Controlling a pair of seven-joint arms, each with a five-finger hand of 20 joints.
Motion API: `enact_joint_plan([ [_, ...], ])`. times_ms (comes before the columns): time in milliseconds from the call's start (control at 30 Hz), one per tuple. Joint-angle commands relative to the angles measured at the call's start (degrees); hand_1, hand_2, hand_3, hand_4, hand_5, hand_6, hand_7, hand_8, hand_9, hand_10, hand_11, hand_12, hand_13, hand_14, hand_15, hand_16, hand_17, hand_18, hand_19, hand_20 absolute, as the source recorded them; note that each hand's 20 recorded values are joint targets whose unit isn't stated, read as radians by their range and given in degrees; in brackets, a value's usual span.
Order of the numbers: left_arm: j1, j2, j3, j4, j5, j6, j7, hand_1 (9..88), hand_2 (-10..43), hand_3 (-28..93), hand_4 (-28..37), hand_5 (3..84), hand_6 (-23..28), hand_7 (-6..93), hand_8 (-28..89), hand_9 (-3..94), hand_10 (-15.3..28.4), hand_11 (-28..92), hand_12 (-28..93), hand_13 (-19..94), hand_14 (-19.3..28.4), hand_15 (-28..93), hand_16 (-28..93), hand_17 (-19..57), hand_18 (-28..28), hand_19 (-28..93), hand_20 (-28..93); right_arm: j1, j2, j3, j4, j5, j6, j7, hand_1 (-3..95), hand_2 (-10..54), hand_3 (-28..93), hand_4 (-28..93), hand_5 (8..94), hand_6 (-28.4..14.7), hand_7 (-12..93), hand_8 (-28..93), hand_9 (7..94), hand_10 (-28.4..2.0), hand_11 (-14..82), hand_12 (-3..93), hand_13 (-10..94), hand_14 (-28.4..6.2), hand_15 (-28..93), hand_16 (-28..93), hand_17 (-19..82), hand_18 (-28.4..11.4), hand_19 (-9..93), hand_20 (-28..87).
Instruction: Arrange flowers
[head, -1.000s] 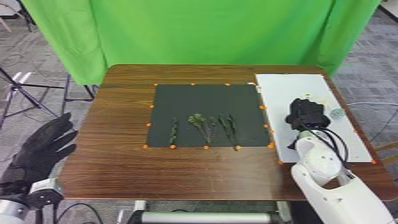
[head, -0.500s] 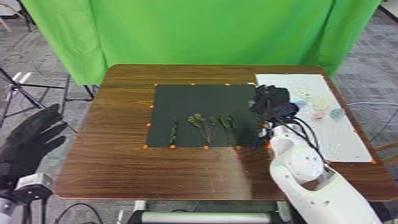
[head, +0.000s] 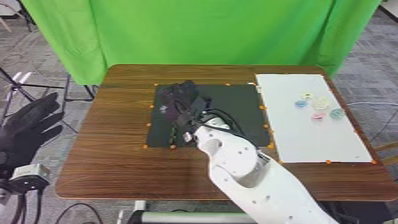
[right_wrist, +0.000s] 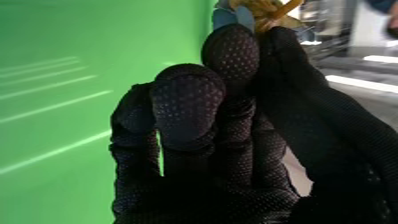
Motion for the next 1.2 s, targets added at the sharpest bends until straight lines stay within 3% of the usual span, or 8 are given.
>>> enact_joint_plan([
  [33, -1.0, 1.84, 0.6, 0.62, -0.24, 0.87, -0.29, 24.0, -2.0, 70, -27.2, 19.7, 0.5, 21.3, -11, 18.5, 8.8, 9, 20, 12, 12.0, 16, 7, -12.9, 18.2, 34, 9, 2.3, -3.9, -5.4, 5.4, -3.7, -2.4, -0.7, 47.4, -9.5, 84, -25, 71.5, 1.3, 48, 9, 86.2, -6.6, 25.8, 55.7, 77, -5.3, 65, 30, 29, -20.3, 81, 51],
  [200, -2.5, 3.07, 1.75, 1.27, -0.12, 0.56, -1.3, 23.9, -2.1, 70, -27.2, 19.7, 0.5, 21.4, -11, 18.5, 8.8, 8, 20, 12, 12.0, 16, 7, -12.9, 18.2, 34, 9, 3.2, -5.1, -7.8, 8.6, -5.8, -3.6, -0.1, 47.8, -9.5, 83, -26, 71.1, 1.7, 48, 8, 86.1, -6.5, 25.4, 56.0, 77, -5.2, 65, 30, 29, -20.2, 81, 51],
  [433, -3.1, 3.59, 2.49, 1.71, -0.17, -0.05, -2.08, 23.9, -2.1, 70, -27.2, 19.7, 0.5, 21.4, -11, 18.4, 8.8, 8, 20, 12, 12.0, 16, 7, -13.0, 18.2, 34, 9, 3.3, -6.7, -8.2, 11.7, -7.4, -4.3, 1.6, 48.2, -9.5, 83, -27, 71.0, 1.9, 48, 7, 86.0, -6.4, 24.6, 56.3, 76, -5.2, 66, 30, 29, -20.1, 80, 51],
  [600, -2.8, 3.5, 2.55, 1.65, -0.27, -0.49, -2.37, 24.0, -2.1, 70, -27.2, 19.7, 0.4, 21.4, -11, 18.4, 8.8, 8, 20, 12, 11.9, 16, 7, -13.0, 18.2, 34, 9, 3.2, -7.1, -8.3, 12.6, -8.9, -4.4, 2.3, 48.3, -9.5, 83, -27, 70.7, 2.2, 48, 7, 85.9, -6.2, 24.0, 56.1, 76, -5.1, 66, 31, 29, -20.1, 80, 51],
  [833, -2.4, 3.09, 2.64, 1.57, -0.14, -0.63, -2.35, 23.9, -2.1, 70, -27.3, 19.7, 0.4, 21.3, -11, 18.4, 8.8, 8, 20, 12, 12.0, 16, 7, -13.1, 18.2, 34, 9, 2.9, -7.4, -7.7, 11.4, -9.2, -9.9, 3.6, 48.0, -9.5, 82, -28, 69.0, 2.5, 48, 7, 85.2, -6.0, 23.6, 55.9, 74, -4.7, 65, 32, 27, -20.0, 80, 51],
  [1200, -2.4, 2.81, 2.59, 1.6, 0.1, -0.73, -2.55, 24.0, -2.0, 70, -27.2, 19.7, 0.5, 21.3, -11, 18.5, 8.8, 8, 20, 12, 12.0, 16, 7, -13.1, 18.2, 34, 9, 3.2, -7.5, -6.8, 10.9, -8.8, -11.1, 5.0, 43.6, -9.5, 79, -28, 65.1, 2.0, 47, 7, 79.5, -6.4, 23.9, 54.4, 71, -5.2, 66, 31, 25, -20.3, 79, 51],
])
